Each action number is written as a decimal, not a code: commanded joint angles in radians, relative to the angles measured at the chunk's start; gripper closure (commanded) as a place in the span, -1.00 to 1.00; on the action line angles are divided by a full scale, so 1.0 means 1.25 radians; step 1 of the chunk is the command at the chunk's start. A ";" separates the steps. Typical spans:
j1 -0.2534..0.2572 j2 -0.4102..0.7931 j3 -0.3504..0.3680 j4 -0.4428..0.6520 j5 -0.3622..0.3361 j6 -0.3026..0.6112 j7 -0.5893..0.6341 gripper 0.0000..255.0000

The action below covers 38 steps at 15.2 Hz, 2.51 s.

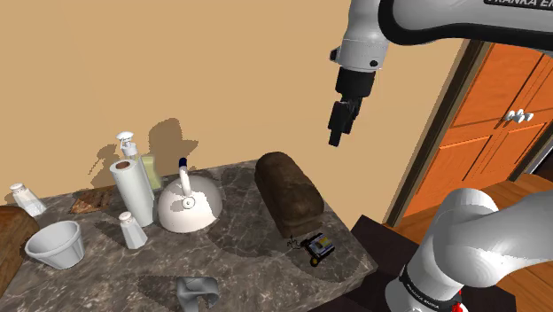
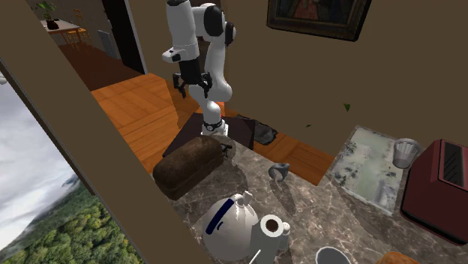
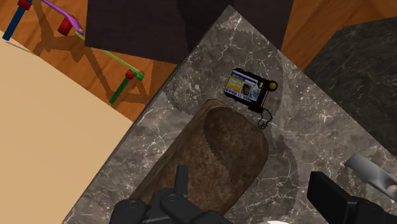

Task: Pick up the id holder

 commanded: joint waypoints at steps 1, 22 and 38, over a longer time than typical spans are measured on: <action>0.000 0.000 0.000 0.000 0.000 0.000 0.000 -1.00; 0.071 -0.062 0.482 -0.507 0.123 0.693 0.358 -1.00; 0.055 0.010 0.537 -0.551 0.137 0.807 0.384 1.00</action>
